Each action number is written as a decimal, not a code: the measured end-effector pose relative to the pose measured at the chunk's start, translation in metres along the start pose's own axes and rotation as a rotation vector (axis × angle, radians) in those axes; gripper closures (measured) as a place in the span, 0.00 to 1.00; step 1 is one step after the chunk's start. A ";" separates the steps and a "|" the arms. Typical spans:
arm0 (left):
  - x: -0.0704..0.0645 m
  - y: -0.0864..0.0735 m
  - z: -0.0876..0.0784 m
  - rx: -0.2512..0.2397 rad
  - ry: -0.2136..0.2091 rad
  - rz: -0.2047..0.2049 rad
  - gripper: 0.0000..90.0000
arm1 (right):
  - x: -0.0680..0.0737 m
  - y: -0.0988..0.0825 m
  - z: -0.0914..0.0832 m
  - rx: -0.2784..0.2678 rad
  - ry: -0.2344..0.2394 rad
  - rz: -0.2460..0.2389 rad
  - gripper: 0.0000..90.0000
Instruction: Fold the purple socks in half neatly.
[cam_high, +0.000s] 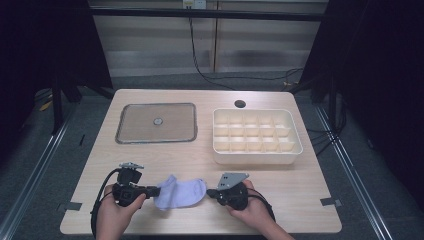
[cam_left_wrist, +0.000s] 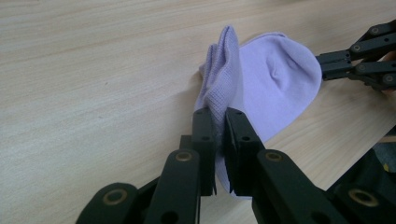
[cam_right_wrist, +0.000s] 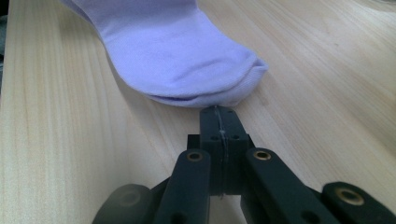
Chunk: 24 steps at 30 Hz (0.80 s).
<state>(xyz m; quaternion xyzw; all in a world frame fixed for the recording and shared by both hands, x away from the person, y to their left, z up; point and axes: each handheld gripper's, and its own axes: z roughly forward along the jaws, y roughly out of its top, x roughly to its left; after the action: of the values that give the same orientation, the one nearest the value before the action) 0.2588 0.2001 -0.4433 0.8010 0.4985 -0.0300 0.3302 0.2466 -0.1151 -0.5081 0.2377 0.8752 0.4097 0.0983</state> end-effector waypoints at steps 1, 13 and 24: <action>-0.001 0.000 0.000 -0.001 0.003 0.001 0.93 | 0.000 0.000 0.000 0.000 0.001 0.000 1.00; -0.010 0.010 0.003 0.013 -0.011 0.017 0.93 | 0.000 0.000 0.000 0.000 0.001 0.000 1.00; -0.017 0.020 0.008 0.038 -0.011 0.037 0.93 | -0.001 0.000 0.000 -0.002 0.008 0.018 1.00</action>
<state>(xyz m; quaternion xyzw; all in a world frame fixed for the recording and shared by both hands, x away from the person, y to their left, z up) 0.2687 0.1766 -0.4335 0.8160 0.4812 -0.0376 0.3180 0.2479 -0.1152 -0.5081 0.2437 0.8731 0.4123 0.0911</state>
